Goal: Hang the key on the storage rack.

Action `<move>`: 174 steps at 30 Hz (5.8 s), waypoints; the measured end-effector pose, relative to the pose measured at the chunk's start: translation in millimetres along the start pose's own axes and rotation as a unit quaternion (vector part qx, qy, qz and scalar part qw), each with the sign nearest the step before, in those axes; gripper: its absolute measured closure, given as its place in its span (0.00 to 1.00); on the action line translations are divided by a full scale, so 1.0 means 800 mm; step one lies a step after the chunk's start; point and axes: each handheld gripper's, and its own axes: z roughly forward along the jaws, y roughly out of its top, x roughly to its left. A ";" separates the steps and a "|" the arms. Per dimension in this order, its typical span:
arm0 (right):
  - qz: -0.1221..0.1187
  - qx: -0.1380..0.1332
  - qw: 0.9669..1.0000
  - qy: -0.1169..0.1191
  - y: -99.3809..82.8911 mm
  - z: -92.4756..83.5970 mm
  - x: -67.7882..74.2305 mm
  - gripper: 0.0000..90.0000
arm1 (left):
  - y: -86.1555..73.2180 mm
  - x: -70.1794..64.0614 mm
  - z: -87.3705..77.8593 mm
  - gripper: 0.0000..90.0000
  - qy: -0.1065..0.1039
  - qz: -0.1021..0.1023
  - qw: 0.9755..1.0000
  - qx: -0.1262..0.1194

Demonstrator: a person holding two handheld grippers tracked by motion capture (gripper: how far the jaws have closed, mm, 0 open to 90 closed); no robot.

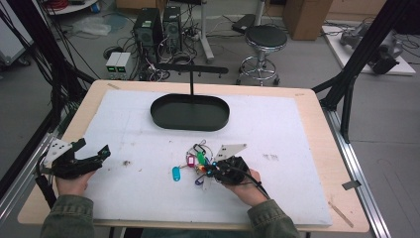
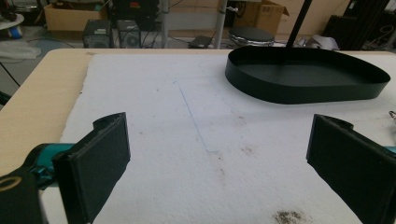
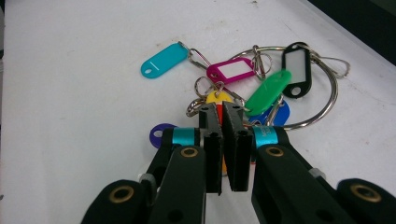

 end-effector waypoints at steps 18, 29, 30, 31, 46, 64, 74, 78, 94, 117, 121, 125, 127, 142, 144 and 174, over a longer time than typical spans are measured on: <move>0.070 -0.106 0.992 0.020 0.004 -0.035 -0.013 0.97 | 0.000 0.000 0.000 0.07 -0.001 -0.001 1.000 -0.001; 0.085 -0.139 0.987 0.013 0.020 -0.058 -0.023 0.98 | 0.000 0.000 0.000 0.07 0.000 -0.001 1.000 -0.001; 0.085 -0.142 0.986 0.013 0.022 -0.060 -0.024 0.98 | 0.000 0.000 0.000 0.07 0.000 0.000 1.000 -0.001; 0.085 -0.144 0.986 0.008 0.024 -0.062 -0.024 0.98 | 0.000 0.000 0.000 0.07 0.000 0.000 1.000 -0.001; 0.086 -0.180 0.980 -0.001 0.057 -0.080 -0.032 0.98 | 0.000 0.000 0.001 0.07 -0.002 -0.001 1.000 -0.003; 0.074 -0.188 0.979 0.000 0.105 -0.089 -0.038 0.98 | 0.000 -0.001 0.002 0.07 -0.002 -0.001 1.000 -0.003; 0.079 -0.205 0.976 0.008 0.140 -0.093 -0.053 0.98 | 0.000 0.000 0.002 0.07 -0.003 -0.001 1.000 -0.003; 0.084 -0.208 0.974 0.010 0.152 -0.094 -0.061 0.97 | 0.000 0.000 0.002 0.07 -0.004 -0.001 1.000 -0.002; 0.102 -0.215 0.971 0.008 0.197 -0.093 -0.089 0.97 | 0.000 0.000 0.003 0.07 -0.005 -0.001 1.000 -0.001; 0.100 -0.206 0.973 -0.007 0.245 -0.088 -0.115 0.97 | -0.001 0.000 0.004 0.07 -0.004 0.000 1.000 -0.002; 0.103 -0.212 0.972 -0.011 0.256 -0.085 -0.119 0.97 | -0.001 0.000 0.004 0.07 -0.004 0.000 1.000 -0.002; 0.106 -0.205 0.973 -0.017 0.265 -0.081 -0.125 0.97 | 0.000 0.000 0.004 0.07 -0.003 -0.001 1.000 -0.003; 0.107 -0.205 0.973 -0.018 0.271 -0.080 -0.128 0.97 | -0.001 0.000 0.004 0.07 -0.004 0.000 1.000 -0.002; 0.124 -0.196 0.972 -0.035 0.297 -0.062 -0.157 0.97 | -0.001 0.001 0.004 0.07 -0.004 -0.003 1.000 -0.002; 0.124 -0.196 0.972 -0.035 0.298 -0.061 -0.159 0.97 | -0.001 0.001 0.004 0.07 -0.004 -0.004 1.000 -0.003; 0.173 -0.140 0.972 -0.071 0.289 -0.003 -0.204 0.97 | -0.001 0.002 0.006 0.07 -0.008 -0.008 1.000 -0.003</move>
